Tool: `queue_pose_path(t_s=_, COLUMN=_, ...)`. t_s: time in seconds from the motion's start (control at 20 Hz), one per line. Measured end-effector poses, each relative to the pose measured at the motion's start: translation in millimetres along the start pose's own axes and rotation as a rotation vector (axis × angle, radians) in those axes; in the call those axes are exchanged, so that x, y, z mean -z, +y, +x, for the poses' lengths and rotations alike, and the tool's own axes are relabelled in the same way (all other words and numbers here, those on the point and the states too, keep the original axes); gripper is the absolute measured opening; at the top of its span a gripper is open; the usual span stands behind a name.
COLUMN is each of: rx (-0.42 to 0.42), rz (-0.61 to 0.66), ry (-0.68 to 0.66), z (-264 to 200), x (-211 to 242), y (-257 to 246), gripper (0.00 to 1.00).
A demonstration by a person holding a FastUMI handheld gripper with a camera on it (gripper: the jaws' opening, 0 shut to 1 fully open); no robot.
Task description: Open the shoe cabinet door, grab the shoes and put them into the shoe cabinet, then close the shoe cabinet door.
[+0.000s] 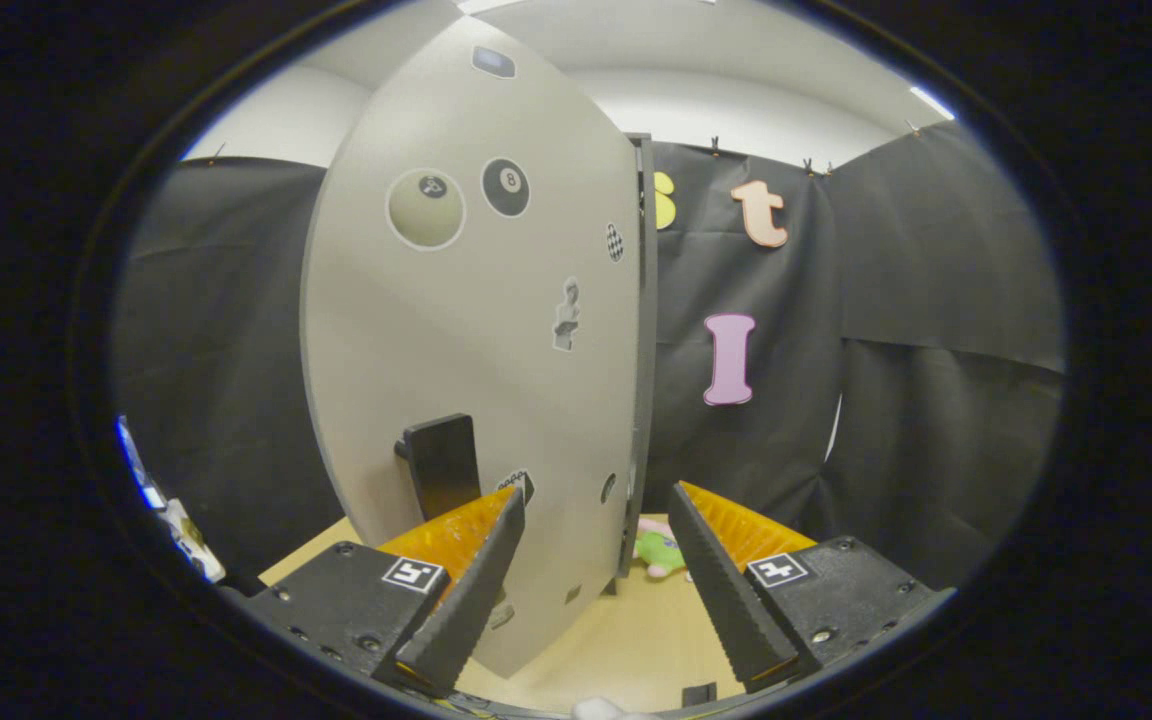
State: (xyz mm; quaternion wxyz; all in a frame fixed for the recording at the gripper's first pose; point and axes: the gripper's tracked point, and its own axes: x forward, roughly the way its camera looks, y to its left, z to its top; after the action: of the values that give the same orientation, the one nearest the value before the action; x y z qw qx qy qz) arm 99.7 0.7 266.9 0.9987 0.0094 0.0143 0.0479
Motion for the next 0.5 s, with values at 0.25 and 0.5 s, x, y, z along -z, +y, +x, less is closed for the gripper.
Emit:
queue_pose_path(t_s=0.25, rx=-0.007, rz=0.004, ry=0.004, z=34.0, x=-2.7, y=37.2, gripper=0.96)
queue_pose_path(t_s=0.5, rx=-0.071, rz=-0.03, ry=-0.012, z=73.1, x=-4.2, y=94.4, gripper=0.97)
